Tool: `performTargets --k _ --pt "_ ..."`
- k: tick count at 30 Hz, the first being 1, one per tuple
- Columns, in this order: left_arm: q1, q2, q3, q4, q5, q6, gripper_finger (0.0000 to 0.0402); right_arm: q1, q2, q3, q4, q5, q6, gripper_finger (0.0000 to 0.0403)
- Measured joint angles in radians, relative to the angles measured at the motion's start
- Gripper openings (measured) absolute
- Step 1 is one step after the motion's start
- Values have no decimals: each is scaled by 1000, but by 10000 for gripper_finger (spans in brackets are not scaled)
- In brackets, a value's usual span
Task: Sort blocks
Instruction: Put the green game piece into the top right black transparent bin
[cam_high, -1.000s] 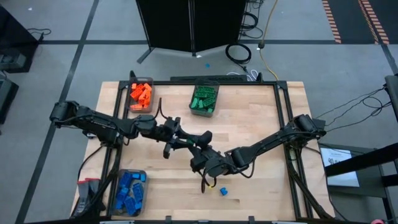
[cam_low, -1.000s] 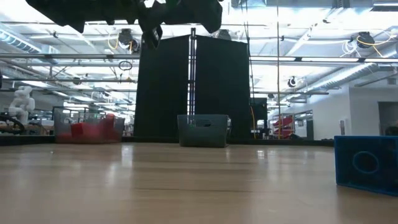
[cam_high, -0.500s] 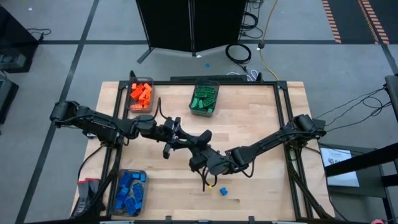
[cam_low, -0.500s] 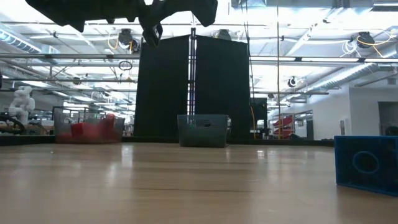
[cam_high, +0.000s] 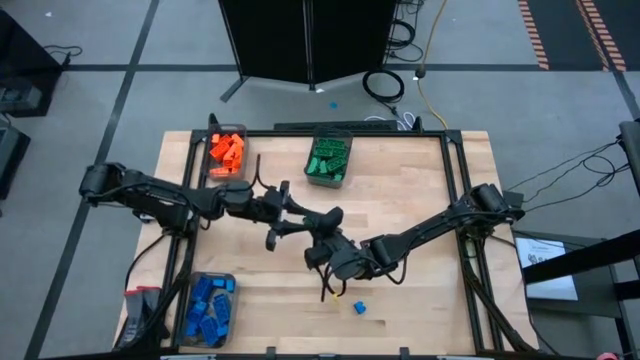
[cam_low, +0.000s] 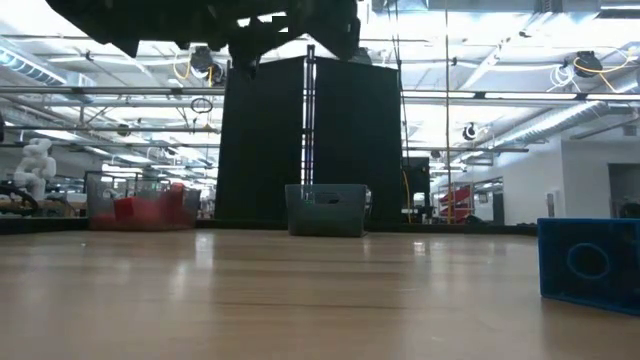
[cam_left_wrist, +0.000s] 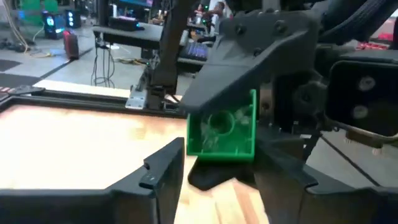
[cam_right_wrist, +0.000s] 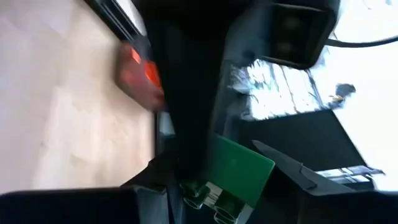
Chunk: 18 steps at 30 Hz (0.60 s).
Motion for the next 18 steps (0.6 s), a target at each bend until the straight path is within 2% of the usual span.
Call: performTargets --k 6,10,12,15,18 --pt "63 -79 -3 -136 17 53 201 -1 -23 3 -60 66 -6 140" --pt "99 -165 -3 -270 19 54 205 -55 -49 3 -265 40 168 140" --pt "111 -204 -3 -340 19 55 205 -115 -76 3 -421 -25 335 140" --pt "118 -266 -2 -431 18 53 206 -238 -105 3 -619 -228 586 140" --pt "120 -318 -3 -512 18 51 206 -374 -107 3 -692 -372 691 140"
